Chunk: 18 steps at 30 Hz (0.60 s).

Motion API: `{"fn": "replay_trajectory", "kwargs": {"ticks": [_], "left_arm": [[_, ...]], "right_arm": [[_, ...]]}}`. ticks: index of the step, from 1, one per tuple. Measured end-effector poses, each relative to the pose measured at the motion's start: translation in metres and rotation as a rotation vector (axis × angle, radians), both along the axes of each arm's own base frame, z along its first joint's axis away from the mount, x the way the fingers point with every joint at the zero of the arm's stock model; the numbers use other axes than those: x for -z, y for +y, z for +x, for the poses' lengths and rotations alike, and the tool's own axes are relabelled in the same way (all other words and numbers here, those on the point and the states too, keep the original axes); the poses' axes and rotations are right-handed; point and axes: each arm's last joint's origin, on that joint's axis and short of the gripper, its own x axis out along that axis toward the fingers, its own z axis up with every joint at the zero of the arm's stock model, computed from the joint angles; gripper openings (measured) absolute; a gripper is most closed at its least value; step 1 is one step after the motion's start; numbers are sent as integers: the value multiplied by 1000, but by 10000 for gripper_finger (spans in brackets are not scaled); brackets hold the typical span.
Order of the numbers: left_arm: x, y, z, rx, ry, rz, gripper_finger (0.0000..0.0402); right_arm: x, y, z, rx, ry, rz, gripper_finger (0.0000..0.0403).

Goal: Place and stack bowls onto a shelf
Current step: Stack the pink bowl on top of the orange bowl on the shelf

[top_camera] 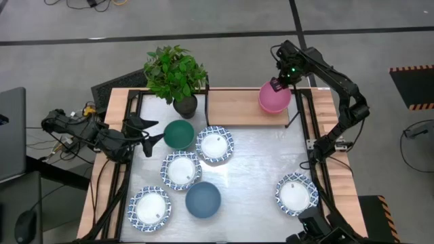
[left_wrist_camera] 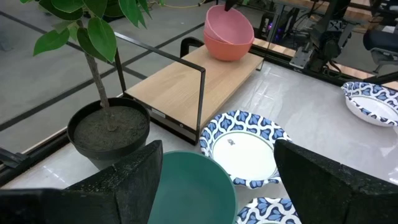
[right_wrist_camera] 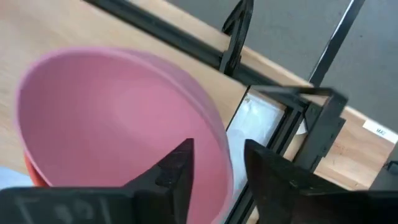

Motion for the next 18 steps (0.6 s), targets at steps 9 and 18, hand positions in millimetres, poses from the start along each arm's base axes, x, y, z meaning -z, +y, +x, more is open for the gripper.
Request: {"fn": "replay_trajectory", "kwargs": {"ticks": [9,18], "left_arm": [[0,0,0,-4,-1,2,293],[0,0,0,-7,-2,2,293]], "right_arm": [[-34,2,9,-37,-69,-126,176],[-18,-7,17,-28,-44,-77,17]]}}
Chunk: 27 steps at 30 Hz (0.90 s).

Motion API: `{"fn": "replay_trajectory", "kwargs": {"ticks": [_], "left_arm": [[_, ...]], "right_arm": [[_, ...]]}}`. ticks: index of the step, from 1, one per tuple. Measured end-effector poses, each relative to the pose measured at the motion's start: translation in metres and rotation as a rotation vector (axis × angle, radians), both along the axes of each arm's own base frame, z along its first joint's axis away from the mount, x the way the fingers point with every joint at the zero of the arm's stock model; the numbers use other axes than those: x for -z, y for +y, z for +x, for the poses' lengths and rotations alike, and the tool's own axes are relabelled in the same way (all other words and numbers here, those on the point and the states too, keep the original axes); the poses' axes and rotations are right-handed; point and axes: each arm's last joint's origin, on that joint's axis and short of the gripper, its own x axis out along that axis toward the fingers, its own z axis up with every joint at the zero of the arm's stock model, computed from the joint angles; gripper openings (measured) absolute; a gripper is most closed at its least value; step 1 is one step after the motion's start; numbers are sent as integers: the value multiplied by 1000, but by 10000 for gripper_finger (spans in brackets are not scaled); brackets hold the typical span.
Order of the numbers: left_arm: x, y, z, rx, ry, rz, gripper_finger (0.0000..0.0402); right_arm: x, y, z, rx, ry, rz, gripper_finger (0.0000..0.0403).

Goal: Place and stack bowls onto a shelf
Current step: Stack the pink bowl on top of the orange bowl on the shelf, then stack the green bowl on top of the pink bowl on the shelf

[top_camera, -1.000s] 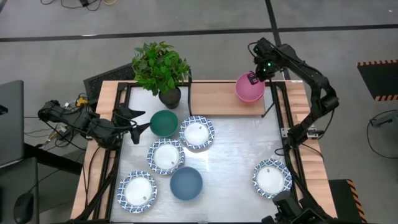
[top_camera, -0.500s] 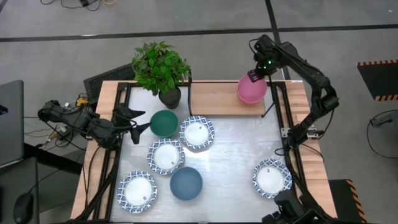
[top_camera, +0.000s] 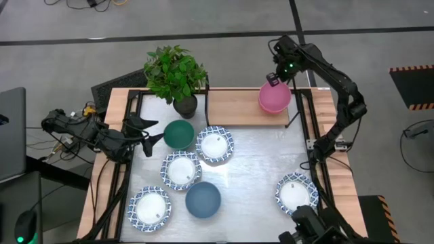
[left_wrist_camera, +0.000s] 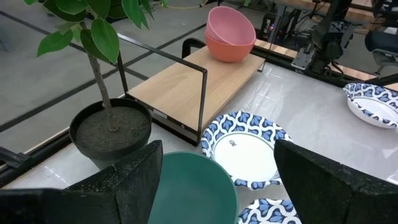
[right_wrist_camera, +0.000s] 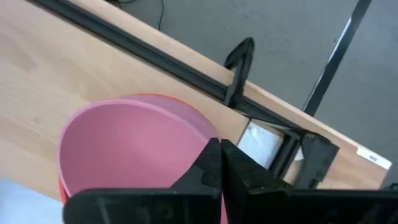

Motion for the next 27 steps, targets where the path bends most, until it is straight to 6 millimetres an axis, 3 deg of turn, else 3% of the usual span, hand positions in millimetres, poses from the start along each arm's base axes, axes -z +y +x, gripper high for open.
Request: {"fn": "replay_trajectory", "kwargs": {"ticks": [6,12,16,22,27], "left_arm": [[0,0,0,0,0,0,293],[0,0,0,-1,-1,-2,293],[0,0,0,-1,-2,-3,293],[0,0,0,-4,-7,-12,293],[0,0,0,-4,-7,-13,293]], "right_arm": [[17,-8,9,5,28,50,46],[29,-14,15,-13,56,78,26],[28,-14,15,-14,49,67,21],[27,-13,16,-14,39,73,45],[13,11,31,-135,-99,120,49]]}}
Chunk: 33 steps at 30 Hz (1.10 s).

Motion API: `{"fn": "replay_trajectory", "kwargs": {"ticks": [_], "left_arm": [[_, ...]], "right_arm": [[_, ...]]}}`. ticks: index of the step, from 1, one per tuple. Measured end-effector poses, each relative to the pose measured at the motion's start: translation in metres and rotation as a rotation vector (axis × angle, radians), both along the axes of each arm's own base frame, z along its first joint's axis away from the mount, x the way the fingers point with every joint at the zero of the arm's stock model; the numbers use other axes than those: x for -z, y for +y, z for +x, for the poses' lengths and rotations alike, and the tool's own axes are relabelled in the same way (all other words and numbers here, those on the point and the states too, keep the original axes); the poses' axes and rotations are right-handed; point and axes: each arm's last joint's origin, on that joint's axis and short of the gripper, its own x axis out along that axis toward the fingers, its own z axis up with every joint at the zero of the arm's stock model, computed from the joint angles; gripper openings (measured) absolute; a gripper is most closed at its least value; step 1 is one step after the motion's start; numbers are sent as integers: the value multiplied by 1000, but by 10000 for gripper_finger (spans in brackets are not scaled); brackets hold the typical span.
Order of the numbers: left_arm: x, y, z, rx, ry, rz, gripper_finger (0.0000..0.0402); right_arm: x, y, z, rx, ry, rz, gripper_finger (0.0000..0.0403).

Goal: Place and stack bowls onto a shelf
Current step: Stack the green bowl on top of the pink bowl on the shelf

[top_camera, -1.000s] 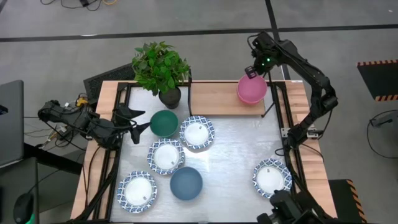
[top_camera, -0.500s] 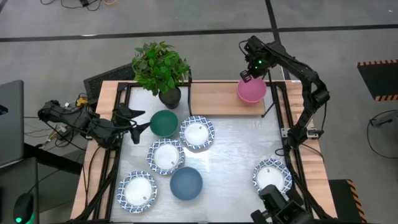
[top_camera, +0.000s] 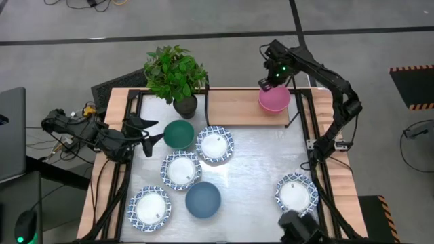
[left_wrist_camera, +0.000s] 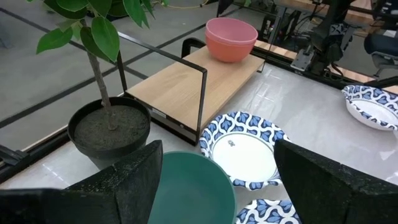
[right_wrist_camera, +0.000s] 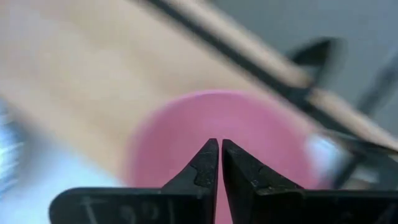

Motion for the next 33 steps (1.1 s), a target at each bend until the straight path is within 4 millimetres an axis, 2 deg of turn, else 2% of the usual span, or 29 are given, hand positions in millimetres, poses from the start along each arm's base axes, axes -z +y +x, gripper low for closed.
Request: {"fn": "replay_trajectory", "kwargs": {"ticks": [5,11,16,18,22,24,27,33], "left_arm": [[0,0,0,0,0,0,293],[0,0,0,0,-1,0,293],[0,0,0,4,0,-2,293],[0,0,0,10,1,-4,293],[0,0,0,9,1,-6,293],[0,0,0,9,0,-6,293],[1,0,0,6,0,-14,293],[3,0,-1,-4,12,-30,293]], "right_arm": [[-18,49,34,-239,-205,109,50],[-23,127,90,-570,-277,84,51],[-29,194,135,-898,-420,-92,51],[-31,221,153,-1004,-468,-225,51],[-27,261,175,-1155,-452,-509,53],[-25,274,186,-1197,-468,-626,59],[-6,281,212,-1208,-505,-699,73],[44,270,251,-1213,-492,-754,115]]}}
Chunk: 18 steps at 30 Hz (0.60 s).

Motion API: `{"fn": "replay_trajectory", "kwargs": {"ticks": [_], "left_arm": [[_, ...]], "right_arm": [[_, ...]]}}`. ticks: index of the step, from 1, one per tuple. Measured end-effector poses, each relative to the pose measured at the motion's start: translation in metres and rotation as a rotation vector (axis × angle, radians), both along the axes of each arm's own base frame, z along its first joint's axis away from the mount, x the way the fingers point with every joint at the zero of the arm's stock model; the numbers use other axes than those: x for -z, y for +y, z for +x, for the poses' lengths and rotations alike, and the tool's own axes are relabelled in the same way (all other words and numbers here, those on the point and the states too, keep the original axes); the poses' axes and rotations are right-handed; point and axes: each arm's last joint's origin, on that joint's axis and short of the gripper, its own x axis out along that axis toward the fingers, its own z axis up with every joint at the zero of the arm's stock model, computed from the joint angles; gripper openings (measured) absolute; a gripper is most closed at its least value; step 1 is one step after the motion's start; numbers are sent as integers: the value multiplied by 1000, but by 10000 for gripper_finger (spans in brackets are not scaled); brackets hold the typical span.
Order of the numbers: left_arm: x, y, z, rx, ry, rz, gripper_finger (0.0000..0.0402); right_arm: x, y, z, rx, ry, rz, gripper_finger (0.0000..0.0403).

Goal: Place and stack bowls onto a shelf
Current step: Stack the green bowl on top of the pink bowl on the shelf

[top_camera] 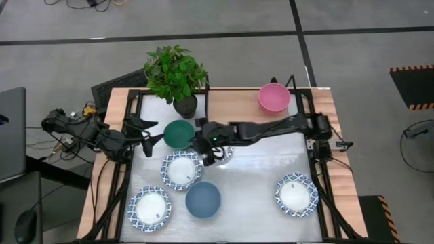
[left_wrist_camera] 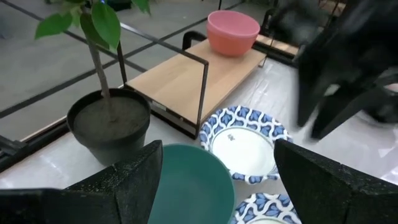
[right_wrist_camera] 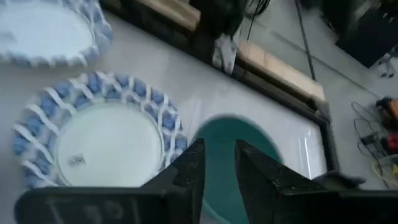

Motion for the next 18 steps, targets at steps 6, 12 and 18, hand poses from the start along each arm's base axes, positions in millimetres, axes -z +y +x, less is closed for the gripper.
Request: {"fn": "replay_trajectory", "kwargs": {"ticks": [6,12,18], "left_arm": [[2,0,-1,0,17,5,293],[2,0,-1,-1,24,9,293],[3,1,-2,-2,40,15,293]], "right_arm": [[44,-16,33,27,39,2,168],[71,-21,48,25,150,10,210],[73,-25,48,24,202,-3,214]]}}
